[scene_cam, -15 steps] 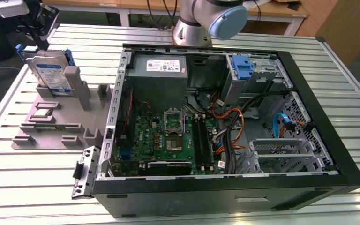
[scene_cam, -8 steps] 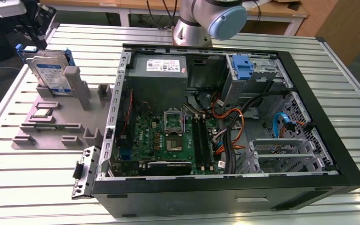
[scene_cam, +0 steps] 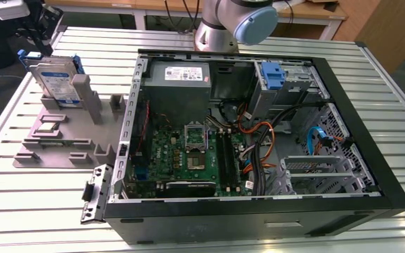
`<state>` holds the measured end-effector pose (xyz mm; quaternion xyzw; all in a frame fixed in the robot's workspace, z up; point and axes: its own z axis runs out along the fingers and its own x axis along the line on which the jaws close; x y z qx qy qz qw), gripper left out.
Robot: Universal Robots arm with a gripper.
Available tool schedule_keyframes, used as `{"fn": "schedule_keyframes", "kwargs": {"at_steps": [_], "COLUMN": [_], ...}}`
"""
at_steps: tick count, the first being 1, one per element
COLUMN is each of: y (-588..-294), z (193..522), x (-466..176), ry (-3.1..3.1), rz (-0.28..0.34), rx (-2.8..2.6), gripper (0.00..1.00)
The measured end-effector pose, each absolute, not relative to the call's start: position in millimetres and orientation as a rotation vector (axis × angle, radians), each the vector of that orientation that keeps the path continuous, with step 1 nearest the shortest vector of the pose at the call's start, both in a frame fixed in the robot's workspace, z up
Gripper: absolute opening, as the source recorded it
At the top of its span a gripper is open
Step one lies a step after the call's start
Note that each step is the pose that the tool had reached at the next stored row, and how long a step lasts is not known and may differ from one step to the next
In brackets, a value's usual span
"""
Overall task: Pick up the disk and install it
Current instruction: 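Reach for the disk, then pick up the disk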
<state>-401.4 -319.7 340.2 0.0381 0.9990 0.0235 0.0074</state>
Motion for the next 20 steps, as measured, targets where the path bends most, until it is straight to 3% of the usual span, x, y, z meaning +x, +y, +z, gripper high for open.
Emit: {"fn": "schedule_keyframes", "kwargs": {"at_steps": [20], "y": [-319.8], "z": [339.0], "x": [-399.8], "ry": [3.143], "rz": [0.073], "rx": [0.12], "gripper": [0.11]}}
